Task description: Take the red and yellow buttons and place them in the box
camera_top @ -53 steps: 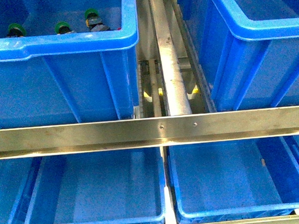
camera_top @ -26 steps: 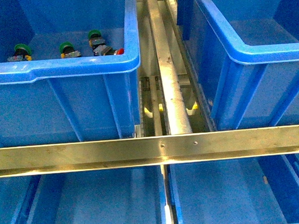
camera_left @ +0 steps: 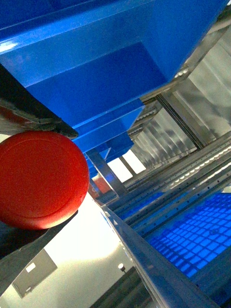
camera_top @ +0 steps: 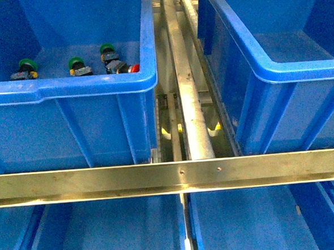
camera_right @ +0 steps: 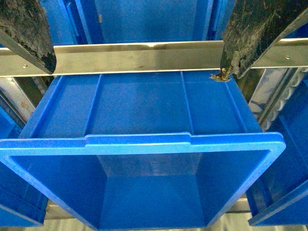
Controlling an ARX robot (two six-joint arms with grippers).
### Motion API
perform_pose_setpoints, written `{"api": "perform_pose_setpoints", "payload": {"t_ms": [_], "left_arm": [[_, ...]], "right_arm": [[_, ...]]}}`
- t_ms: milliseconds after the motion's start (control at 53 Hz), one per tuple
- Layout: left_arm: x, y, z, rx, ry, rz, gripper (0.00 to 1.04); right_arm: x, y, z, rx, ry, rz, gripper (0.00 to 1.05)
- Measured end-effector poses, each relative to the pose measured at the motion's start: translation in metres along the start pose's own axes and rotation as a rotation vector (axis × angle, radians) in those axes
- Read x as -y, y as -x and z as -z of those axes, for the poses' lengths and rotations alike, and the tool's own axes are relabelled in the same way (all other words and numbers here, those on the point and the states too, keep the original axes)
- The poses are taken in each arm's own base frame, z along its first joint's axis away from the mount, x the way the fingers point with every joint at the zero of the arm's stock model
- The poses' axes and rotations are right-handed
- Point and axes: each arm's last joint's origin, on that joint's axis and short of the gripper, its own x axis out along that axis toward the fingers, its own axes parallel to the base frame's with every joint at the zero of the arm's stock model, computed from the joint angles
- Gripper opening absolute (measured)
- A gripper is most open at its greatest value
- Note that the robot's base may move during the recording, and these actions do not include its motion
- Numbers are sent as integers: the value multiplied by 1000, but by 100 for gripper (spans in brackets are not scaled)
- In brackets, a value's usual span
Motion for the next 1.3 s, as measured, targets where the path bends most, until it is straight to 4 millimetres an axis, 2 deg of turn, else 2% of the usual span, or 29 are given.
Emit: {"api": "perform_pose_setpoints", "payload": {"t_ms": [113,302,472,528,623,660,717,774,811,887,1019,1189,1302], "left_arm": [[-10,6,2,32,50,12,33],[-32,6,13,12,114,-26,33],[-32,-3,10,-8,119,-13,33],[-29,-7,7,-8,112,4,33],[-22,-15,3,-10,104,39,33],[-19,-18,3,-13,100,51,33],[-15,-23,2,-23,98,67,33],[-11,-28,2,-27,99,76,33],[-10,-30,2,-28,100,79,33],[-10,-33,4,-32,102,84,33],[-13,-35,6,-19,110,74,33],[-13,-39,14,-14,119,84,33],[-10,-41,16,-3,122,95,33]], "right_arm": [[0,0,0,0,0,0,99],[0,0,0,0,0,0,99],[0,0,0,0,0,0,99],[1,-3,-4,37,18,114,99],[11,-19,-32,165,25,395,99],[14,-27,-48,205,13,429,99],[17,-44,-74,250,-1,441,99],[15,-65,-102,291,-27,378,99],[13,-74,-114,298,-51,348,99],[7,-92,-130,284,-135,302,99],[-7,-115,-144,256,-459,171,99],[-34,-139,-153,314,-993,39,99],[-55,-152,-150,314,-1211,-36,99]]}}
